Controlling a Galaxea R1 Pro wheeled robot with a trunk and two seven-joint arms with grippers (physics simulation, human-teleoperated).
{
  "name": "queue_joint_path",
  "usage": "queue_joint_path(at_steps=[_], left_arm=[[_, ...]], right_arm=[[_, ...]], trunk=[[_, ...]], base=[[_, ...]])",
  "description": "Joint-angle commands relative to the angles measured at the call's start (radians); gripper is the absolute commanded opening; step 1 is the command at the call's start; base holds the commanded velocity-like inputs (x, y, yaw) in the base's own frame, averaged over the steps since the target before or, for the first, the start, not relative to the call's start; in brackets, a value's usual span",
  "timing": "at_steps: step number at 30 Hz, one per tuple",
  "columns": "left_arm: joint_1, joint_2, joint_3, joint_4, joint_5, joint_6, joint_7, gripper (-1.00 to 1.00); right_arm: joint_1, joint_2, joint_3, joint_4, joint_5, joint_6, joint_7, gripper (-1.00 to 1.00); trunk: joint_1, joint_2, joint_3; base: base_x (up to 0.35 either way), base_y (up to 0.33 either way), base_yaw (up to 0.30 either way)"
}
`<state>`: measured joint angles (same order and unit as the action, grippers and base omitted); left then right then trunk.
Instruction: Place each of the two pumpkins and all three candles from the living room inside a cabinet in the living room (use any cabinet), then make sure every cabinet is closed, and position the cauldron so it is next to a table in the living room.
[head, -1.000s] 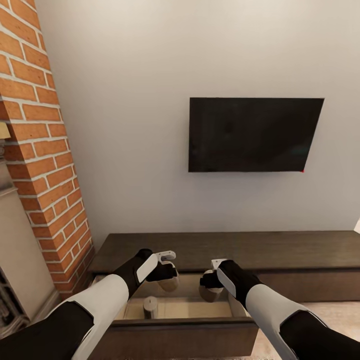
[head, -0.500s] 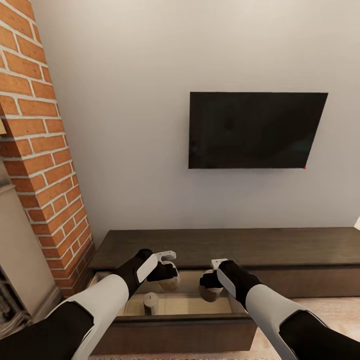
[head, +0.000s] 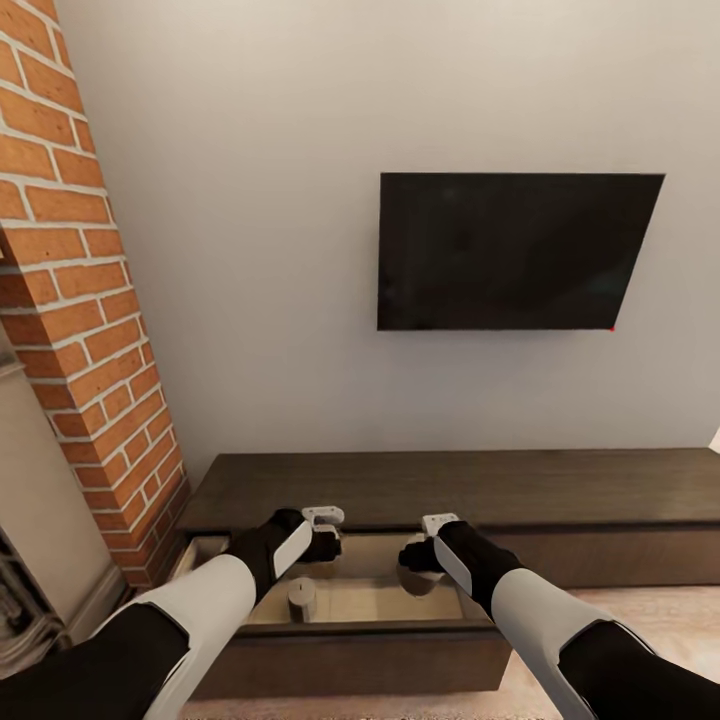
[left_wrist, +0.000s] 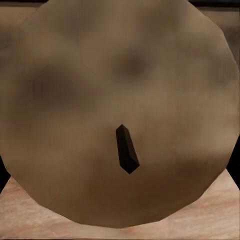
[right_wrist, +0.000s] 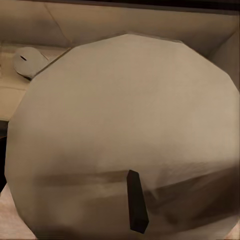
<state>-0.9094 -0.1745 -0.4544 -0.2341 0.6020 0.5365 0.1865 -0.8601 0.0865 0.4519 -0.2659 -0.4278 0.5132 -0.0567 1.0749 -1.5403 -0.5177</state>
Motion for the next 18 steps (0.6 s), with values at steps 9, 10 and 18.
queue_joint_path(at_steps=[9, 10, 18], left_arm=[[0.001, 0.0, -0.004, 0.055, 0.0, -0.1, 0.006, -1.0], [0.001, 0.0, -0.004, 0.056, -0.001, -0.101, 0.004, -1.0], [0.006, 0.0, -0.004, 0.058, -0.005, -0.136, -0.103, -1.0]], right_arm=[[-0.001, -0.001, 0.008, -0.001, -0.012, -0.033, -0.008, -1.0], [-0.001, -0.001, 0.008, -0.001, -0.012, -0.034, -0.008, -1.0], [-0.001, 0.002, 0.012, -0.001, -0.011, -0.039, -0.008, -1.0]], trunk=[[0.0, -0.001, -0.015], [0.0, -0.001, -0.017], [0.0, -0.001, -0.03]], base=[[0.0, 0.0, 0.0], [0.0, 0.0, 0.0], [0.0, -0.001, 0.0]])
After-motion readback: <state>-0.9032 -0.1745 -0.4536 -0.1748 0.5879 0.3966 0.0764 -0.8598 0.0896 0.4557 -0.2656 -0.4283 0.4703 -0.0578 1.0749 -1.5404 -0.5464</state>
